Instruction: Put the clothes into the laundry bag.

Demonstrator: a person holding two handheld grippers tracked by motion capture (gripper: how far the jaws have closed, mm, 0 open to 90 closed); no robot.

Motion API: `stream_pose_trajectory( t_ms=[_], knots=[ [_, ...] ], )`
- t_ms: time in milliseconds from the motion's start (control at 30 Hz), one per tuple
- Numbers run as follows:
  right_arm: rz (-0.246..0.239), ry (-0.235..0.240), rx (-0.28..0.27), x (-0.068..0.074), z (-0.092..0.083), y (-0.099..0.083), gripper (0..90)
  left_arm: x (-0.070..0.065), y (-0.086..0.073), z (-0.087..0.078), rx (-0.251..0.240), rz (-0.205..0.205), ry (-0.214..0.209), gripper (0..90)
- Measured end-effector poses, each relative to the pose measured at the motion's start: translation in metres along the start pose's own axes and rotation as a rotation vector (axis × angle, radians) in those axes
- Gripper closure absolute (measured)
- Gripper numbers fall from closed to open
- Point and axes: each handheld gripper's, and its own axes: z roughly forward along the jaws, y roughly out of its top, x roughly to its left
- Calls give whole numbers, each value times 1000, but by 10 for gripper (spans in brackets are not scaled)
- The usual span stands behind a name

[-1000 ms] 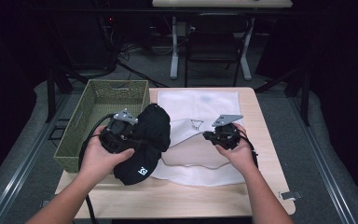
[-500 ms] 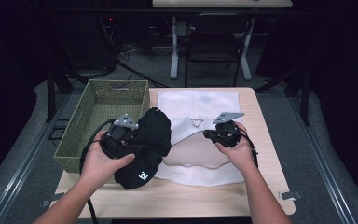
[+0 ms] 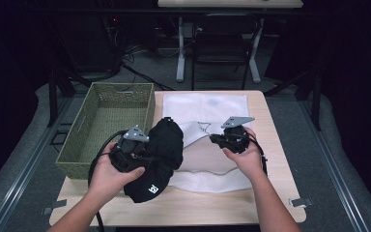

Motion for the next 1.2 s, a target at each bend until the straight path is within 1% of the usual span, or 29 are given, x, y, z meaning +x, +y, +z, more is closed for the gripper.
stream_pose_trajectory(
  t_ms=[67,233,267,367,433,567,667,1000,1200],
  knots=[
    [2,1,0,0,0,0,870,-3,-2,4,-11,-3,-8,720],
    [0,3,-2,1,0,0,870,-8,-6,15,5,10,-33,720],
    [4,4,-1,1,0,0,870,-9,-6,17,8,12,-33,719],
    [7,6,0,1,0,-1,869,-11,-8,23,7,7,-53,719],
    [14,10,-3,1,-1,-1,870,-13,-9,26,8,12,-61,719],
    [12,13,-6,1,-1,-1,870,-18,-9,31,13,32,-63,719],
    [11,17,-10,1,-1,-1,869,-22,-9,35,15,39,-68,720],
    [12,19,-7,2,-1,-1,870,-35,-8,55,31,58,-113,719],
    [8,20,-8,2,-1,-1,870,-40,-8,67,40,66,-128,720]
  ],
)
